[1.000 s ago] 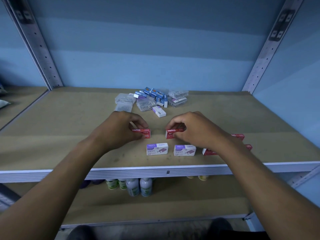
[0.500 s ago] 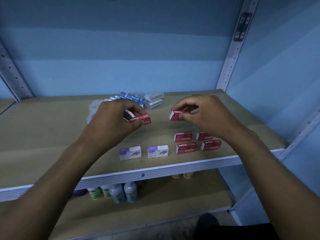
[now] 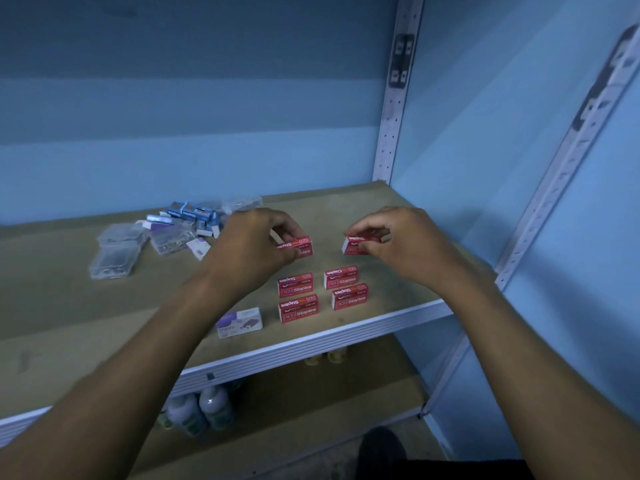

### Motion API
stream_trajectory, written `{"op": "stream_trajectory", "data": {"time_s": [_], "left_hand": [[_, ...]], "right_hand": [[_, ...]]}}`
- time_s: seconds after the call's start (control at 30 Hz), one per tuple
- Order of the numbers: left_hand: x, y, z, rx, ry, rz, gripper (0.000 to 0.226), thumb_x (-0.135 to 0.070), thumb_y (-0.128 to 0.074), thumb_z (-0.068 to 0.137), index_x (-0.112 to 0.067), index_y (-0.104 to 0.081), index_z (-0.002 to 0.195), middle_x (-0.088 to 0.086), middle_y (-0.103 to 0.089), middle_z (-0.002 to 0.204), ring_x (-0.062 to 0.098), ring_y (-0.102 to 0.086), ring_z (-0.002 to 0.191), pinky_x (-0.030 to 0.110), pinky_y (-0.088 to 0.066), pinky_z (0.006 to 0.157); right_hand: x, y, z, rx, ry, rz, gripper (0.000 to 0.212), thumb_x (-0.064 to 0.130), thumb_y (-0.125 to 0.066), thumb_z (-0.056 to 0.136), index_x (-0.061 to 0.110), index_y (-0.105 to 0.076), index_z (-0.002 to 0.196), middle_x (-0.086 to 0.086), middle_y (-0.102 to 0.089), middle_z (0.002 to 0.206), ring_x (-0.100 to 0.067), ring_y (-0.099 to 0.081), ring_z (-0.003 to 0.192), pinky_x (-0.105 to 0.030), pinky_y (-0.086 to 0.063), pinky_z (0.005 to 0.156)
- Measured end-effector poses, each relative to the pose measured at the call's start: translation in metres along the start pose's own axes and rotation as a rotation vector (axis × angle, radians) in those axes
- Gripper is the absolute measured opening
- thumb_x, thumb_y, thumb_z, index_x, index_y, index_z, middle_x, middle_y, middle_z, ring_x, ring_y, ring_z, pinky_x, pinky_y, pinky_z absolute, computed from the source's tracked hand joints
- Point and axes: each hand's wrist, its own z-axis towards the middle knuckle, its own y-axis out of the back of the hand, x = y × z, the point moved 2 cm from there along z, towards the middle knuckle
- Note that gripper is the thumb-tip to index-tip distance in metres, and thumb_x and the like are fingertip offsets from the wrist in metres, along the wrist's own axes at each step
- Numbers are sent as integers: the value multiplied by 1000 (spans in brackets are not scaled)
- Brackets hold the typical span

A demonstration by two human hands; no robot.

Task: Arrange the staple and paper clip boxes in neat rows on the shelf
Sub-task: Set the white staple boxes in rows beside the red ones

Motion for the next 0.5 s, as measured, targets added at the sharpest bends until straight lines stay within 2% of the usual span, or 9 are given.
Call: {"op": "stream_trajectory", "data": {"time_s": [0.07,0.17,0.3,0.4,0.5], "left_hand": [[6,-4,4,6,20,19,15,-22,-81,75,-28,-73,87,-14,-68,83,-1,-60,68,9,-41,61],[16,-10,10,8,22,51,14,-21,-82,74,-24,-75,86,-11,-69,83,-5,-57,67,12,-43,66],[26,-19,17,42,31,52,14,-24,-84,73,-22,-76,85,-11,-70,81,-6,-58,66,23,-53,72],[30,-23,18,78,44,57,14,-25,-84,73,-23,-77,84,-11,-70,81,-9,-58,63,15,-48,67],[33,-27,18,111,62,70,13,-21,-82,75,-22,-77,87,-9,-72,84,-8,-57,62,11,-43,63]], "right_hand": [[-1,-10,9,24,20,-23,27,12,-77,82,30,-79,103,12,-73,97,0,-65,84,-12,-49,79],[3,-22,21,60,45,-34,30,9,-75,82,29,-79,104,11,-75,101,-1,-65,87,-17,-52,85],[4,-37,31,130,52,-48,30,7,-72,83,28,-80,103,11,-76,101,-2,-66,89,-22,-54,87],[1,-46,37,204,34,-49,30,6,-71,84,29,-79,102,11,-75,102,-2,-67,89,-23,-56,85],[-1,-50,39,240,29,-63,31,5,-71,84,28,-80,102,9,-76,102,-2,-66,87,-19,-54,81]]}}
